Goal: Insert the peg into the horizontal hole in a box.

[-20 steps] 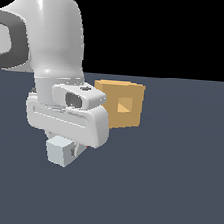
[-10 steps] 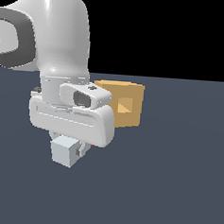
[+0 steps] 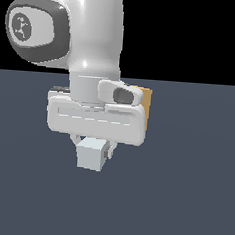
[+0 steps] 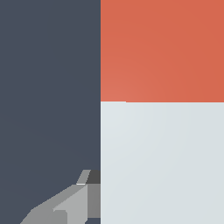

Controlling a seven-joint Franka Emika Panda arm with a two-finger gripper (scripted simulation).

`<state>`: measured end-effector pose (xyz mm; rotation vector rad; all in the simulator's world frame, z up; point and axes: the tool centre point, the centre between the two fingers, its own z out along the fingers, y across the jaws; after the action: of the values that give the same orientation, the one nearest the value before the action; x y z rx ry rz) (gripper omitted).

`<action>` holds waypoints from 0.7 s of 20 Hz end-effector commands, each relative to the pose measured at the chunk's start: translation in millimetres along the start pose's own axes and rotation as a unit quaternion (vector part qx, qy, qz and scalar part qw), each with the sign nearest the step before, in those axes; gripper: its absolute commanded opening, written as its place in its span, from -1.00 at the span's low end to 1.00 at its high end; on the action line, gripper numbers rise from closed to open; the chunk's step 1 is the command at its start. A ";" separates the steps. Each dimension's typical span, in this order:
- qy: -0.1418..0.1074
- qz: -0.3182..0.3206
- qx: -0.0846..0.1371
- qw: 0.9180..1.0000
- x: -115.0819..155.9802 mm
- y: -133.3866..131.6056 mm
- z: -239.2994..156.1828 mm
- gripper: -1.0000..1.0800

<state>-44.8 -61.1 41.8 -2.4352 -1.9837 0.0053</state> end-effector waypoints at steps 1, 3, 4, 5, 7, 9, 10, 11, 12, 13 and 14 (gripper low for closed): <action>0.000 -0.030 -0.002 1.000 5.6 17.1 -7.1 -1.00; 0.000 -0.055 -0.002 0.998 11.1 30.0 -11.4 -1.00; 0.000 -0.067 -0.002 0.998 14.0 36.3 -13.5 -1.00; 0.000 -0.079 -0.002 0.997 17.1 42.4 -15.6 -1.00; 0.000 -0.103 -0.002 0.995 23.7 54.3 -19.6 -1.00; 0.000 -0.127 -0.002 0.992 30.9 65.6 -23.6 -1.00; 0.000 -0.139 -0.002 0.990 34.6 71.1 -25.6 -1.00; 0.000 -0.150 -0.002 0.989 38.5 76.4 -27.5 -1.00; 0.000 -0.161 -0.002 0.987 42.4 81.5 -29.4 -1.00; 0.000 -0.172 -0.002 0.985 46.3 86.3 -31.1 -1.00; 0.000 -0.182 -0.002 0.983 50.0 90.6 -32.8 -1.00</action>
<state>44.7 -34.7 69.4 -2.0737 -2.3581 0.0044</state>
